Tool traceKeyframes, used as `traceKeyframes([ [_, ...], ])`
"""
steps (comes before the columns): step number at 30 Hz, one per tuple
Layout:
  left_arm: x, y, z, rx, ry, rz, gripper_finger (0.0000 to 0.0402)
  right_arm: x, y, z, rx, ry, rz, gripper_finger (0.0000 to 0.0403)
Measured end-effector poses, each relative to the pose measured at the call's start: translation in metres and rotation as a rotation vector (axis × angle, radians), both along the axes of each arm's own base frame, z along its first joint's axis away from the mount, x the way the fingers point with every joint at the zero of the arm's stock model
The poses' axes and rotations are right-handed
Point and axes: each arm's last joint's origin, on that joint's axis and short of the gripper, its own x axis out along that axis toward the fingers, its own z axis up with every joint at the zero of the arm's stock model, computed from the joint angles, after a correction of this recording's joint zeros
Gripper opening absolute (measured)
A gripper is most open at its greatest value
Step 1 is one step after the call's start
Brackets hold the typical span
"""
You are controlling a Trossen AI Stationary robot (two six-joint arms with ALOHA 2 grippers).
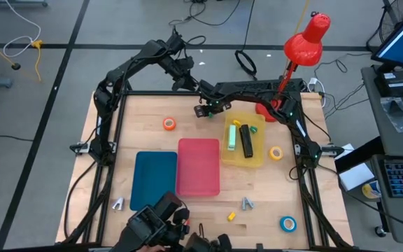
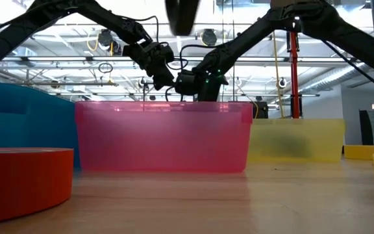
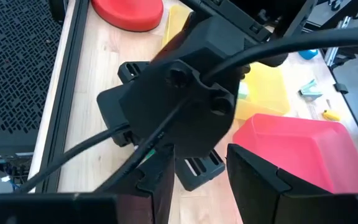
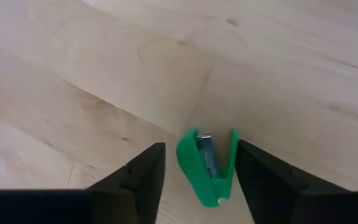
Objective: Pick and place Stapler, Stapler remover, tape
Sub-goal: Put the green stapler into the yellow bin
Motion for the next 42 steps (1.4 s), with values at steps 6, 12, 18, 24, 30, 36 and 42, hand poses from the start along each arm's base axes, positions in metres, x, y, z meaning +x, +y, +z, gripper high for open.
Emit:
traceKeyframes([
  [6,0.0,0.0,0.0,0.0,0.0,0.0,0.0145,-0.006,-0.008,-0.001,0.039,-0.001,-0.028,0.0107],
  [12,0.0,0.0,0.0,-0.002,0.001,0.0,0.0145,-0.009,-0.01,0.0,0.042,0.005,-0.031,0.0063],
  [18,0.0,0.0,0.0,-0.003,0.002,0.001,0.0145,-0.01,-0.01,0.005,0.052,-0.006,-0.012,0.0061],
  [24,0.0,0.0,0.0,-0.005,0.003,0.002,0.0145,-0.015,-0.008,0.046,0.035,-0.118,0.038,0.0057],
  [30,0.0,0.0,0.0,-0.012,0.005,0.005,0.0145,-0.042,0.023,0.114,-0.032,-0.041,0.09,0.0056],
  [36,0.003,-0.003,0.0,-0.015,0.007,-0.001,0.0145,-0.08,0.063,0.149,-0.099,0.192,0.087,0.0056],
  [42,0.008,-0.008,0.0,-0.014,0.006,-0.019,0.0145,-0.095,0.074,0.115,-0.09,0.225,0.056,0.0056],
])
